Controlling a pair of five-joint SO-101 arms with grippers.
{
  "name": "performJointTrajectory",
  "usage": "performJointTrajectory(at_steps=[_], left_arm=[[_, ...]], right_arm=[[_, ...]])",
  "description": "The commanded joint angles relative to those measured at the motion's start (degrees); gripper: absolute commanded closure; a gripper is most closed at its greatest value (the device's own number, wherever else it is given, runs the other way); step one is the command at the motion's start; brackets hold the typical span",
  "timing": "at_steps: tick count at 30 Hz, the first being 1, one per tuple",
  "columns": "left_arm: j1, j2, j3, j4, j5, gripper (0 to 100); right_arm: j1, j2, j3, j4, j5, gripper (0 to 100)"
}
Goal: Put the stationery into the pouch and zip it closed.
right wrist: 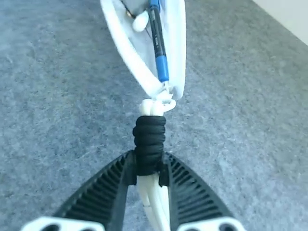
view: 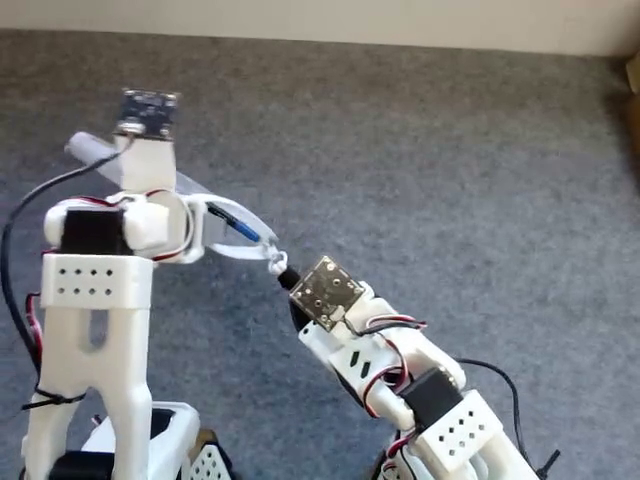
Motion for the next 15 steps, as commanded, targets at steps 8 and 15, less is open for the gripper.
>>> performJointTrajectory(at_steps=[8,15], left_arm=[[5.23,-0.92,-3.47,-4.13,-0.88,67],[7.78,-0.84,-3.47,-7.47,-2.55,67]], right_arm=[[0.75,-2.15,-0.4,0.22,0.62,99.3],[0.75,-1.98,-0.4,0.22,0.62,99.3]])
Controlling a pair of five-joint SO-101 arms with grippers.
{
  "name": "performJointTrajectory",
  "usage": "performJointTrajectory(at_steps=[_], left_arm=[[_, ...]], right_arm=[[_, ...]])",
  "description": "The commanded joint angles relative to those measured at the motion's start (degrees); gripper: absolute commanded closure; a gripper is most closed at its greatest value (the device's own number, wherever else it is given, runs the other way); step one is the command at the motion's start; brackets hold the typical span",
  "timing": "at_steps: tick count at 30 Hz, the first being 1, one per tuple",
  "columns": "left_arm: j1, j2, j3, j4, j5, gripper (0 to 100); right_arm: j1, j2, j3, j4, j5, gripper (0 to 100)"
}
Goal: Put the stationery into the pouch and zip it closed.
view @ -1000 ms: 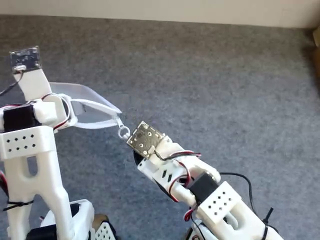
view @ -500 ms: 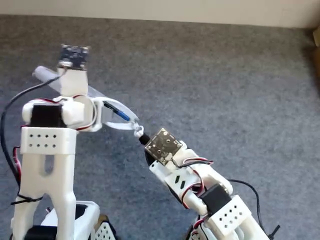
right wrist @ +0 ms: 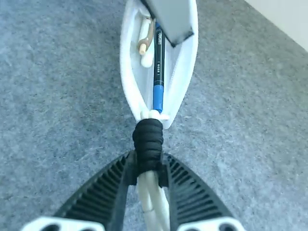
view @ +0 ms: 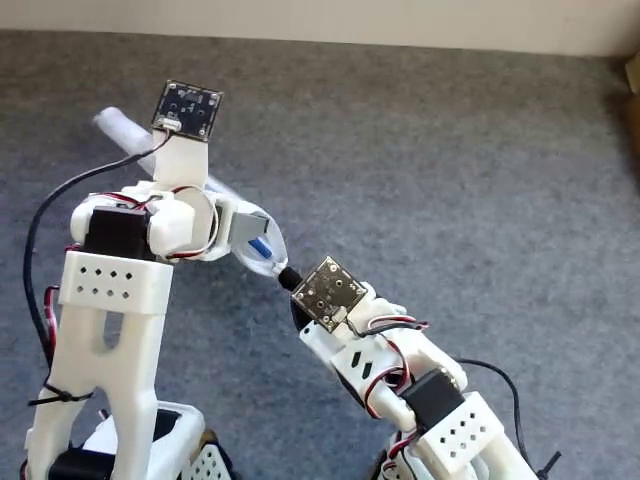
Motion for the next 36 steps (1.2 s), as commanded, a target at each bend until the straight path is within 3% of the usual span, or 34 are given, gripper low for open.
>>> performJointTrajectory(at_steps=[1,20,27,36], left_arm=[[2.24,-0.75,-3.12,-4.04,-0.79,67],[6.02,7.6,3.03,-17.49,2.2,67],[3.3,7.6,-9.36,-4.13,2.64,67],[-9.71,7.6,-23.25,10.46,2.64,67]], right_arm=[[0.75,-1.45,-0.48,0.22,0.62,99.3],[1.01,-1.71,-0.48,0.22,0.62,99.3],[1.1,-1.8,-1.01,0.22,0.62,99.3],[4.26,-1.36,-10.77,-0.04,0.62,99.3]])
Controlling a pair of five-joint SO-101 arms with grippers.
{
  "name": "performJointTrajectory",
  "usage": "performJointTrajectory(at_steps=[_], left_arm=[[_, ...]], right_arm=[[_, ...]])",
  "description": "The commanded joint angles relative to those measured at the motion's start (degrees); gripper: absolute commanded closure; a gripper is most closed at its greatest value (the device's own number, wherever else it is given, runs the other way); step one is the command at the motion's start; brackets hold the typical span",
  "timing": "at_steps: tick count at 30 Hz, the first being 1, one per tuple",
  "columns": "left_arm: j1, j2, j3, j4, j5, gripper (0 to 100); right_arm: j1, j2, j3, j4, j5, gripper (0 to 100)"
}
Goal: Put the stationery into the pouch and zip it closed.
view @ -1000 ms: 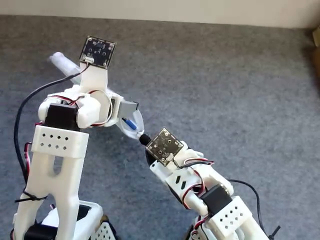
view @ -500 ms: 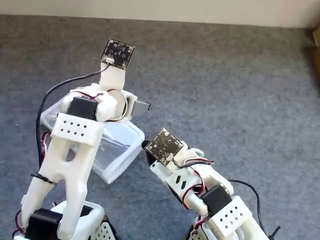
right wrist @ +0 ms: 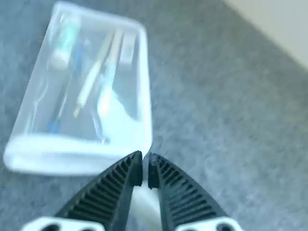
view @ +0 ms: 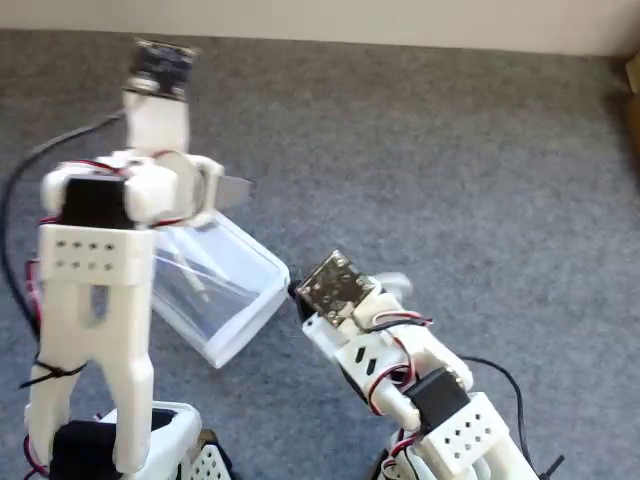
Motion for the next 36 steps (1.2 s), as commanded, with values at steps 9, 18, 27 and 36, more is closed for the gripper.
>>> performJointTrajectory(at_steps=[9,18,27,36], left_arm=[[-11.38,-0.31,-12.0,11.34,0.7,67],[-17.19,-0.31,-11.91,14.42,0.79,67],[-25.54,-7.87,-4.79,14.15,0.79,67],[-28.26,-18.86,16.84,3.96,0.79,67]], right_arm=[[2.77,-1.1,-21.14,-0.13,1.05,99.3],[2.77,10.24,-14.73,7.52,0.53,98.5],[2.68,34.42,-31.08,25.71,0.79,84.4],[2.42,53.58,-42.33,32.84,13.27,78.8]])
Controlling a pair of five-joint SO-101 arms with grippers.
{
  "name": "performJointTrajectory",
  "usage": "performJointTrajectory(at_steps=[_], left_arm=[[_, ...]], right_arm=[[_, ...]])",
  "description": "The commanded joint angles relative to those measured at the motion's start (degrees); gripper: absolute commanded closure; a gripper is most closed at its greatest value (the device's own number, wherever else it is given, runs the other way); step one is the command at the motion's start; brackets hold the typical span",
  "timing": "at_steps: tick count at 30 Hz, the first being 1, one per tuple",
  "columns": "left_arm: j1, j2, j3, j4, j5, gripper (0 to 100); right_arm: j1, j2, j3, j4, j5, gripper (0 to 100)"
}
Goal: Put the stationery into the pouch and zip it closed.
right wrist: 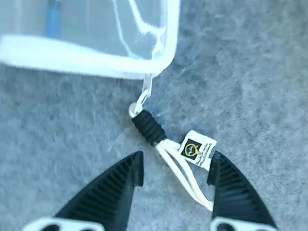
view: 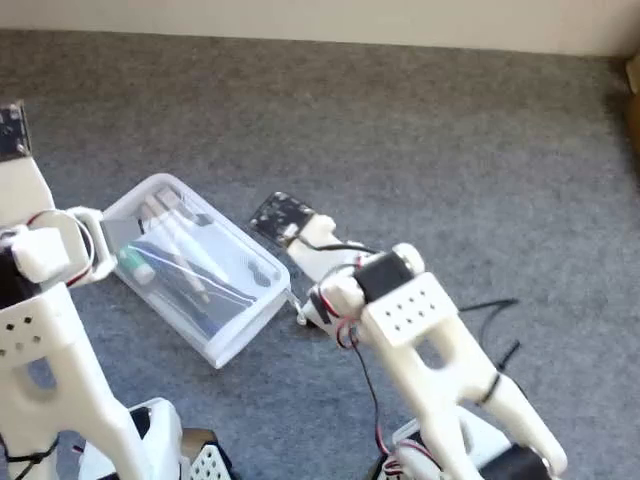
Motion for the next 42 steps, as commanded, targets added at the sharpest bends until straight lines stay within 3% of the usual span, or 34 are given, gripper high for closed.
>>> performJointTrajectory(at_steps=[1,9,23,29,42], left_arm=[[-1.27,-3.47,8.4,-6.15,0.79,67],[-2.77,-3.47,15.96,-10.81,0.79,67],[-3.12,-3.56,18.86,-11.08,0.79,67],[-3.12,-3.47,18.95,-11.08,0.79,67],[-3.03,-3.47,19.82,-11.08,0.79,67]], right_arm=[[0.22,5.49,-4.44,0.57,5.8,78.9],[-3.56,16.48,-4.79,0.31,11.69,78.9],[-3.74,24.75,-4.18,-13.41,11.78,78.9],[-1.54,30.02,-3.65,-16.31,11.96,85.7],[3.03,33.63,-3.65,-15.52,11.69,86.1]])
